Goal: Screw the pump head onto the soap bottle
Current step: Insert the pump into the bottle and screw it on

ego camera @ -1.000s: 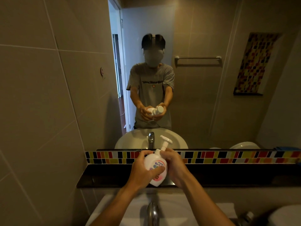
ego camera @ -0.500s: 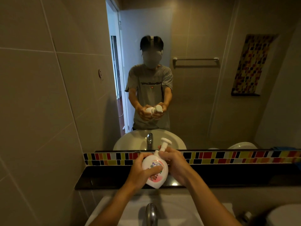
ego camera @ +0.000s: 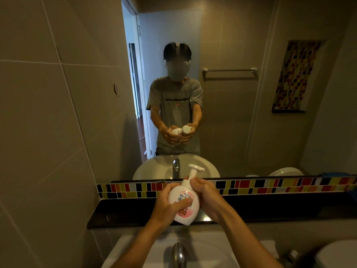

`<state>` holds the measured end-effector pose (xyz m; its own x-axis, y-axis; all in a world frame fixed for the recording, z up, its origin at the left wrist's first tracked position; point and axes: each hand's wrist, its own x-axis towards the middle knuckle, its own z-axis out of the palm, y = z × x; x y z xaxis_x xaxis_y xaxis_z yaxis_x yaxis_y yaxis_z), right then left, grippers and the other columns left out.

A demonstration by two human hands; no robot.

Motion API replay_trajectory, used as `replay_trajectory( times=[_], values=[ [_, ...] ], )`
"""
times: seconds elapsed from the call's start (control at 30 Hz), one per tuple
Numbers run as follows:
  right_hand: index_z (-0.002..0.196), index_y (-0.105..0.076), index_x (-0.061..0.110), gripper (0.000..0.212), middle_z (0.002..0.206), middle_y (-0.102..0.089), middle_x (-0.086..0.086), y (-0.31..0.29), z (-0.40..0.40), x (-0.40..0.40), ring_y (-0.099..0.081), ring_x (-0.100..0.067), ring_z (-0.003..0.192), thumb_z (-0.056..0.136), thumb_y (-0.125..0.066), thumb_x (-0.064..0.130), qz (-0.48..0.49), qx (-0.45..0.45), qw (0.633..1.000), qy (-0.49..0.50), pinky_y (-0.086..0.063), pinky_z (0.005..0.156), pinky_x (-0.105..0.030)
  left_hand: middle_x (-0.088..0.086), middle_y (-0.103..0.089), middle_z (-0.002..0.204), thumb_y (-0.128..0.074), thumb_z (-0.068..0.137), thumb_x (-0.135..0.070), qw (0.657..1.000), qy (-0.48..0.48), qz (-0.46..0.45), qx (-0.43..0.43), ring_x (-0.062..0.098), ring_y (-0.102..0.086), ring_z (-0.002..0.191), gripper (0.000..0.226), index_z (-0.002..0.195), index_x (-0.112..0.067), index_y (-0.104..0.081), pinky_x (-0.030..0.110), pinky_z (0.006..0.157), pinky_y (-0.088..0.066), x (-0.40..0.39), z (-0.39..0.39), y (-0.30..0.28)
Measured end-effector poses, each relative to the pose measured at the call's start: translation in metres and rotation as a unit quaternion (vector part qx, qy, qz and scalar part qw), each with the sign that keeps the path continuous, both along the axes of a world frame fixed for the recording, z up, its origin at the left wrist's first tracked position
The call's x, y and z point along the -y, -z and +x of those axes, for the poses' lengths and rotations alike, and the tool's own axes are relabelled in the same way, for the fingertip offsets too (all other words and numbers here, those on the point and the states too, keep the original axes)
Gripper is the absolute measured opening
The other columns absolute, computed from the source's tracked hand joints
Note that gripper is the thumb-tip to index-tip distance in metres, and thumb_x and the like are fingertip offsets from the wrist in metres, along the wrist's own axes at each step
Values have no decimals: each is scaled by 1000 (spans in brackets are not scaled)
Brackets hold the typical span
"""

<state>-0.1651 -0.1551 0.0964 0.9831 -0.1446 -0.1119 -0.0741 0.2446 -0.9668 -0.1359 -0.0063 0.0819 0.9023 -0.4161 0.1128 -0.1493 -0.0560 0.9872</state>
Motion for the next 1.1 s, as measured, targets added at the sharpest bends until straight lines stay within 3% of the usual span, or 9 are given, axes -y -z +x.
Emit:
replay_trajectory(
  times=[0.23, 0.37, 0.43, 0.5, 0.6, 0.73, 0.93, 1.1],
  values=[
    [106, -67, 11, 19, 101, -73, -14, -1, 1, -11, -73, -30, 90, 99, -54, 23, -60, -31, 996, 56, -61, 79, -42, -15, -58, 92, -81, 72, -25, 991, -95, 64, 68, 6, -64, 79, 51, 112, -23, -48, 12, 57, -49, 11, -16, 10],
    [100, -67, 11, 17, 93, -74, -11, 3, -2, -15, -74, -27, 82, 97, -59, 25, -62, -13, 995, 80, -59, 68, -36, -12, -60, 95, -82, 71, -28, 994, -88, 41, 46, 10, -66, 80, 52, 110, -23, -49, 15, 59, -53, 12, -19, 9],
    [105, -65, 4, 27, 95, -72, -16, 3, -4, -9, -72, -31, 80, 90, -64, 26, 10, 19, 998, 54, -57, 72, -40, -1, -66, 98, -82, 59, -40, 999, -52, 2, 14, 17, -69, 84, 57, 106, -26, -54, 23, 62, -59, 7, -16, 8],
    [108, -63, 1, 36, 102, -68, -23, -2, -5, -2, -66, -35, 84, 81, -63, 25, 184, 33, 982, 27, -51, 83, -47, 7, -68, 99, -79, 51, -45, 999, -16, -30, -10, 23, -71, 85, 58, 102, -26, -58, 28, 64, -60, 3, -15, 6],
    [119, -63, -2, 47, 116, -67, -29, -12, -1, 9, -65, -40, 94, 96, -46, 36, 301, 24, 953, -6, -47, 94, -52, 13, -69, 96, -74, 63, -41, 996, 15, -79, -42, 25, -72, 82, 47, 101, -18, -59, 27, 61, -58, 1, -16, 5],
    [114, -67, 1, 50, 104, -74, -23, -23, 4, 9, -68, -35, 87, 98, -45, 42, 286, 19, 958, -25, -52, 87, -48, 11, -70, 93, -60, 76, -37, 994, 18, -92, -48, 22, -73, 78, 33, 101, -16, -57, 26, 59, -57, 2, -15, 4],
    [117, -63, 2, 45, 100, -76, -19, -23, 4, 10, -70, -33, 85, 102, -40, 38, 265, 21, 964, -12, -55, 84, -47, 5, -69, 99, -60, 75, -42, 999, -17, -35, 18, 15, -73, 83, 35, 103, -22, -56, 21, 59, -58, 5, -16, 5],
    [105, -67, 3, 42, 101, -77, -16, -26, 3, 8, -67, -32, 90, 104, -39, 34, 208, 15, 978, -3, -53, 88, -47, -3, -67, 96, -62, 73, -42, 997, -51, -13, 55, 2, -70, 82, 32, 101, -27, -54, 17, 56, -57, 7, -19, 9]
  ],
)
